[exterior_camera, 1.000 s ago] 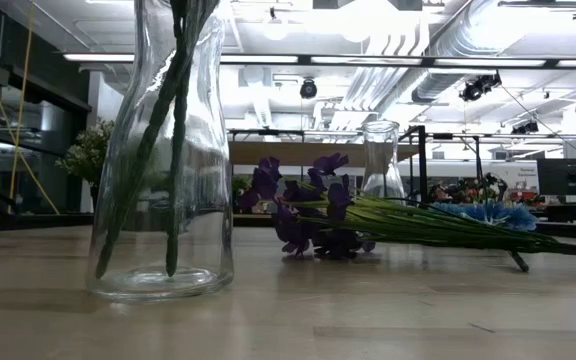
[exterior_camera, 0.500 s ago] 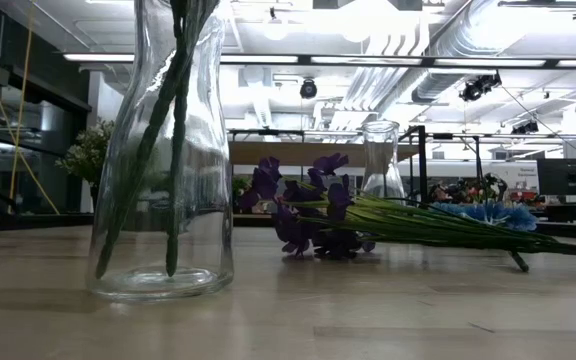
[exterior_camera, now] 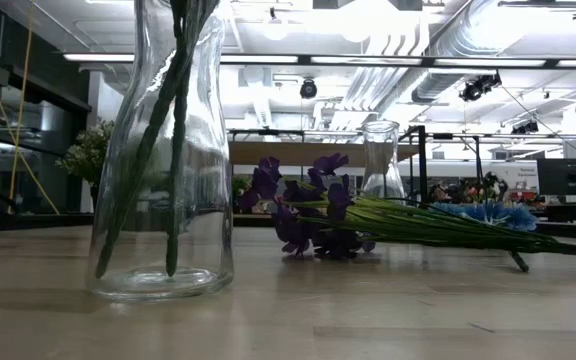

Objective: Pick and place flowers into a vace then onto a shelf
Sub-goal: Put the orange flower into the bottom transparent vase

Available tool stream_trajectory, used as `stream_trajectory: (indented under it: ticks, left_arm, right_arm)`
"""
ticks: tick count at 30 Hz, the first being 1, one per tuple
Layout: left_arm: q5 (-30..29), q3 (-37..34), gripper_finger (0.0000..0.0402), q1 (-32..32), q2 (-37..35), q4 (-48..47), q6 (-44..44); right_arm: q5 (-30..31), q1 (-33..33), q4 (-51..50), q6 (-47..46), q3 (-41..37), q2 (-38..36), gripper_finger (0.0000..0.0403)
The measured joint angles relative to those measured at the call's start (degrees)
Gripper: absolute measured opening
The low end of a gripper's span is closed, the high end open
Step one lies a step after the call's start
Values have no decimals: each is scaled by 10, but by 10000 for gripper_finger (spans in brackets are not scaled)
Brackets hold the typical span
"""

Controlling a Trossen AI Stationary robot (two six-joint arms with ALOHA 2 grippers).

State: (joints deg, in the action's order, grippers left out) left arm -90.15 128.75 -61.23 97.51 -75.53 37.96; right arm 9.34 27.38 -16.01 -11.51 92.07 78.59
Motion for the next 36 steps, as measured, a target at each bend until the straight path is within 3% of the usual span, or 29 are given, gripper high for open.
stream_trajectory:
  ticks: [4, 9, 16, 27, 36]
  left_arm:
    - [3, 0, 30, 25, -15, -57, 42]
    - [0, 0, 30, 64, -23, -147, 162]
    - [2, -11, 30, 113, -22, -145, 228]
    - [2, -121, 30, 155, -21, -145, 431]
    - [2, -215, 30, 151, -21, -139, 610]
  right_arm:
    - [14, 0, 0, 0, 0, 0, 140]
    - [20, 0, 0, 0, 0, 0, 140]
    - [49, 0, 0, 1, 0, 0, 139]
    - [53, 0, 0, 7, 0, 0, 139]
    - [53, 0, -10, 13, 0, 0, 139]
